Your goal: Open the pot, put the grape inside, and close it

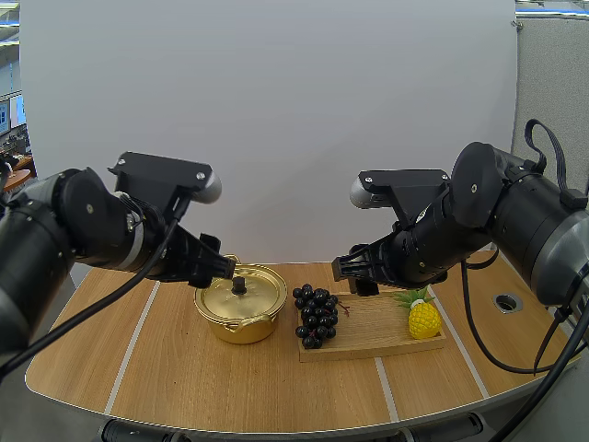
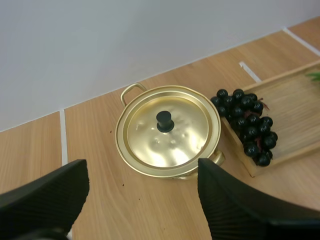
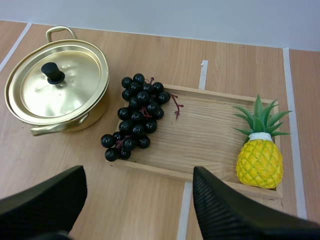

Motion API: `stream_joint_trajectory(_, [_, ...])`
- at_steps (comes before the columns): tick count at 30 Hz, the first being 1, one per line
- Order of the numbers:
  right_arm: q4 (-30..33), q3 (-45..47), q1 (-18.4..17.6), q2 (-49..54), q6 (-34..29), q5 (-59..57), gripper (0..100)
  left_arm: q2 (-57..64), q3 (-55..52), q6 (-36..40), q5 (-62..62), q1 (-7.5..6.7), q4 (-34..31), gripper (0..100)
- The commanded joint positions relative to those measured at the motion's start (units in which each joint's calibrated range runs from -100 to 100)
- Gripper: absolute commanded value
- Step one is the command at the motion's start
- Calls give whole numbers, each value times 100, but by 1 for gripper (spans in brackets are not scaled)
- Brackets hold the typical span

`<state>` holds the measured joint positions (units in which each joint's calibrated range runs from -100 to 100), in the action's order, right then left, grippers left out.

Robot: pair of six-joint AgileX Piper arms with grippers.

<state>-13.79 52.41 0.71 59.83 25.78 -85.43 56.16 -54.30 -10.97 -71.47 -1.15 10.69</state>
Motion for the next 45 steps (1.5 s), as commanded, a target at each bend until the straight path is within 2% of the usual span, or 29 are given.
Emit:
stream_joint_trajectory(1, [-53, -36, 17, 35, 28, 34, 100, -362, 38, -604, -13, -13, 264, 100])
stream_joint_trajectory(6, [-53, -36, 17, 35, 28, 34, 100, -1230, 38, -1744, 21, -13, 1027, 100])
stream_joint_trajectory(9, [-53, -36, 17, 35, 28, 34, 100, -1731, 213, -2081, 40, -13, 1270, 100])
stream_joint_trajectory(18, [-53, -36, 17, 35, 28, 34, 100, -3336, 1599, -2233, -333, -21, 1259, 100])
stream_joint_trajectory(26, [-53, -36, 17, 35, 28, 34, 100, -4656, 2373, -2233, -426, -21, 1004, 100])
stream_joint_trajectory(45, [-86, -36, 17, 35, 28, 34, 100, -5751, 2607, -2233, -15, -21, 1028, 100])
